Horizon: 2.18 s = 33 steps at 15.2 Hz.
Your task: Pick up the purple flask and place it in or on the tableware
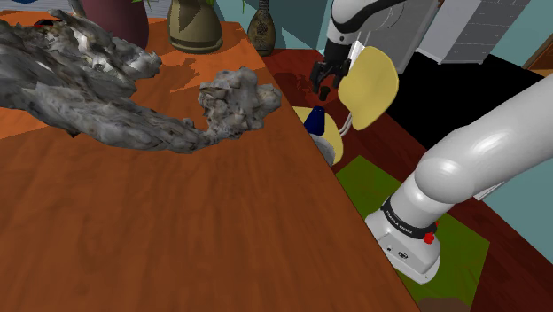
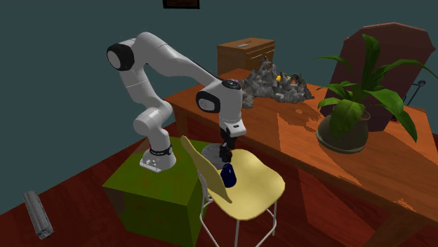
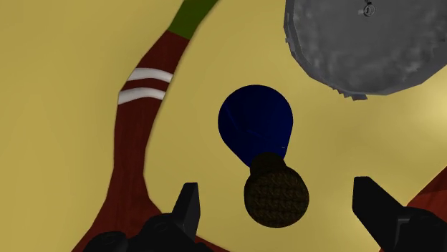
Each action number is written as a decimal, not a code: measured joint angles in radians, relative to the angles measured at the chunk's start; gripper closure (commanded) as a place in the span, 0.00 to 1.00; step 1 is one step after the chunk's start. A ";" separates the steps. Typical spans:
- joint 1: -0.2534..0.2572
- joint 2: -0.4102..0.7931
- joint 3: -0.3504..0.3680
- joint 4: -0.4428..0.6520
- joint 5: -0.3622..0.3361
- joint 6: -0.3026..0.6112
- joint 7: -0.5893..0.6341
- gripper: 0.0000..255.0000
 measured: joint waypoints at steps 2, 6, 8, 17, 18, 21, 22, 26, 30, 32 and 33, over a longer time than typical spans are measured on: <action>0.000 0.001 0.000 -0.001 0.000 0.002 0.000 0.00; 0.000 0.001 0.000 -0.001 0.000 0.003 0.000 1.00; 0.000 0.002 0.000 -0.001 0.000 0.003 0.000 1.00; 0.000 -0.007 0.001 0.009 0.000 -0.016 0.000 1.00; -0.001 -0.009 0.000 0.017 -0.001 -0.025 -0.002 1.00; 0.000 -0.026 0.003 0.044 -0.001 -0.070 0.000 1.00; 0.000 -0.030 0.005 0.055 0.000 -0.084 0.002 1.00; 0.000 -0.043 0.006 0.098 0.000 -0.141 0.001 1.00; 0.002 -0.060 0.011 0.135 0.000 -0.195 0.004 1.00; 0.001 -0.068 0.012 0.154 0.000 -0.221 0.004 1.00; 0.000 -0.069 0.010 0.168 -0.001 -0.236 0.000 1.00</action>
